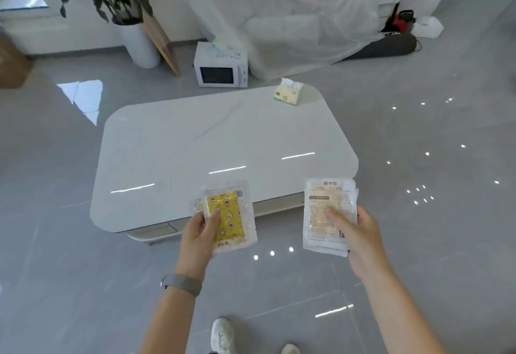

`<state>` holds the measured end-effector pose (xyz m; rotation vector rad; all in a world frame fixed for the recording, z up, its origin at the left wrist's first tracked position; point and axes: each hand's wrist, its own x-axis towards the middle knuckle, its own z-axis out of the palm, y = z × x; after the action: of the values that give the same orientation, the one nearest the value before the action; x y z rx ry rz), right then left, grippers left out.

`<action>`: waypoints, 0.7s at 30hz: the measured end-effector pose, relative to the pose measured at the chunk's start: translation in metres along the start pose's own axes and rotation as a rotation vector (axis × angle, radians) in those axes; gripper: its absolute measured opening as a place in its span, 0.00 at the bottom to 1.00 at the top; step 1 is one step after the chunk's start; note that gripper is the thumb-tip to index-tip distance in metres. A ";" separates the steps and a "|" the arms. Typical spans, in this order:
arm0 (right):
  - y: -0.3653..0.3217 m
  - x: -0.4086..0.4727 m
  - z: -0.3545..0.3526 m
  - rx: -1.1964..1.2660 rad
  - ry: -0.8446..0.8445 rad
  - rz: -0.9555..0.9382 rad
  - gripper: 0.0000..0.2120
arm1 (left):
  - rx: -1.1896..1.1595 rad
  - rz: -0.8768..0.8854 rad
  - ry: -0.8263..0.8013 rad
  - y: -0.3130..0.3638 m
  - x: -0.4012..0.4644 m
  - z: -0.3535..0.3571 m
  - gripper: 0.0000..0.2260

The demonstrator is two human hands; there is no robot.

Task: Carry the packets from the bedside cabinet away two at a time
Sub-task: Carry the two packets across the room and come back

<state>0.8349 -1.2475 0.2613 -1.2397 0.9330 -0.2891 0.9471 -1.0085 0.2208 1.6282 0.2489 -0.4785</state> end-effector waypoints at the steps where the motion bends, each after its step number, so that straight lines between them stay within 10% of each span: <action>1: 0.015 0.013 0.004 0.001 -0.001 0.004 0.06 | 0.003 0.009 0.009 -0.012 0.011 0.000 0.14; 21: 0.352 0.295 0.092 0.027 -0.289 -0.179 0.08 | 0.015 0.296 0.083 -0.309 0.288 0.015 0.11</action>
<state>0.9838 -1.2561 -0.1833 -1.3020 0.5696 -0.2540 1.0663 -1.0200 -0.1842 1.6676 0.0638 -0.1879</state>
